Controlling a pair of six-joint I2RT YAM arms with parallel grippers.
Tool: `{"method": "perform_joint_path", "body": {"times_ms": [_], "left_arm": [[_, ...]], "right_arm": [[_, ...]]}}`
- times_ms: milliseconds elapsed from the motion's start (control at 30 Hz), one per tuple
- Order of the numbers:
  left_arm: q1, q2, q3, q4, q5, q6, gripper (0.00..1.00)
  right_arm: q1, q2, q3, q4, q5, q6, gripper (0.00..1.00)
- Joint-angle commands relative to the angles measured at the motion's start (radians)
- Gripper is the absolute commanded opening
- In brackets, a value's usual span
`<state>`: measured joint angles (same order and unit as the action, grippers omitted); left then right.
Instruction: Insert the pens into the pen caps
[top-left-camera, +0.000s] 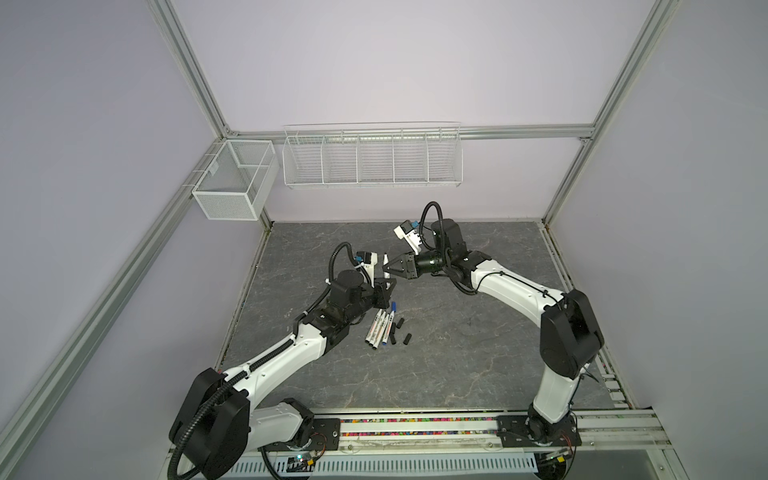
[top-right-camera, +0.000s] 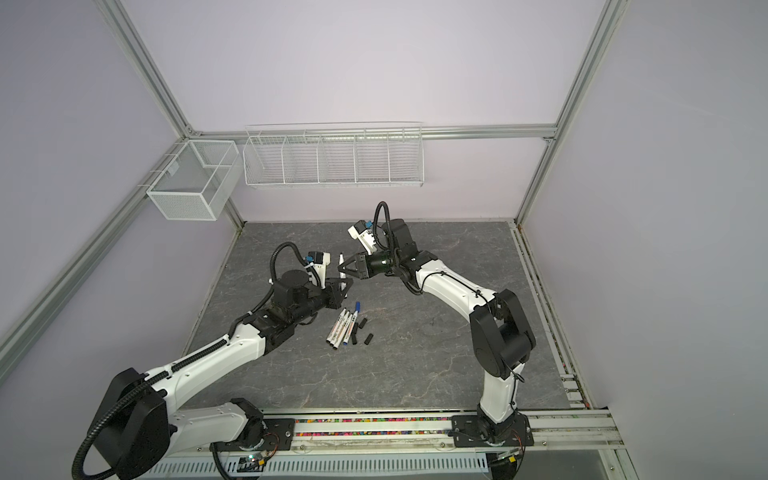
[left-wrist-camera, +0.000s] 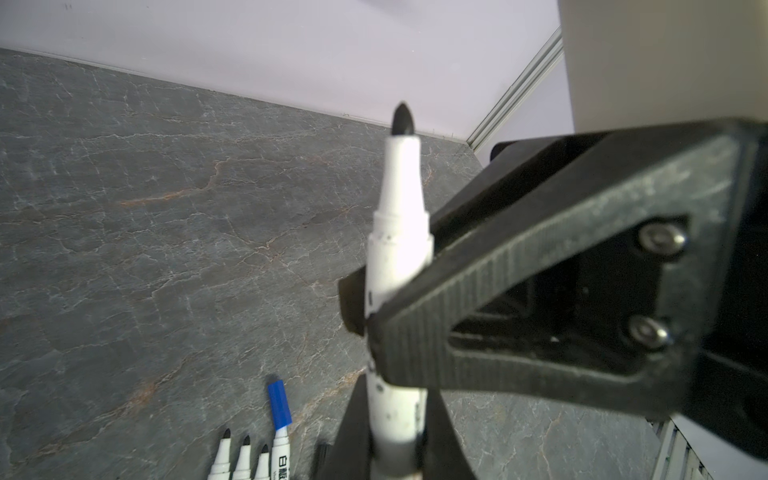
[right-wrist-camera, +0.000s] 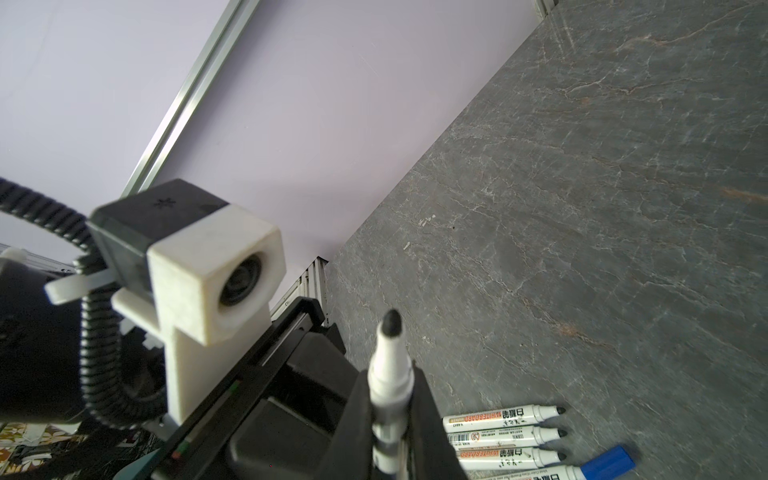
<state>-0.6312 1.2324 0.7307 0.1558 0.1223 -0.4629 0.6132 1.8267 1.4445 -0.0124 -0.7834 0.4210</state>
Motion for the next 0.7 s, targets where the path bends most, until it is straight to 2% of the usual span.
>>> {"method": "perform_joint_path", "body": {"times_ms": [0,33,100,267,367,533,667], "left_arm": [[0.013,-0.030,-0.014,-0.017,-0.122,-0.050,0.00],[0.013,-0.039,-0.016,-0.041,-0.169,-0.071,0.00],[0.013,-0.060,-0.035,-0.057,-0.243,-0.115,0.00],[0.014,-0.113,-0.124,-0.044,-0.403,-0.236,0.00],[0.014,-0.130,-0.139,-0.095,-0.469,-0.268,0.00],[0.014,-0.152,-0.148,-0.134,-0.495,-0.270,0.00],[0.014,-0.172,-0.153,-0.161,-0.504,-0.273,0.00]], "right_arm": [[-0.013,-0.080,-0.028,-0.101,0.044,-0.054,0.42],[-0.013,-0.096,-0.037,-0.161,0.093,-0.097,0.53],[-0.006,-0.133,-0.073,-0.252,0.194,-0.176,0.64],[0.061,-0.178,-0.176,-0.529,0.445,-0.375,0.67],[0.148,-0.165,-0.228,-0.617,0.562,-0.425,0.67],[0.220,-0.080,-0.239,-0.669,0.587,-0.410,0.66],[0.220,0.007,-0.192,-0.730,0.513,-0.443,0.65]]}}
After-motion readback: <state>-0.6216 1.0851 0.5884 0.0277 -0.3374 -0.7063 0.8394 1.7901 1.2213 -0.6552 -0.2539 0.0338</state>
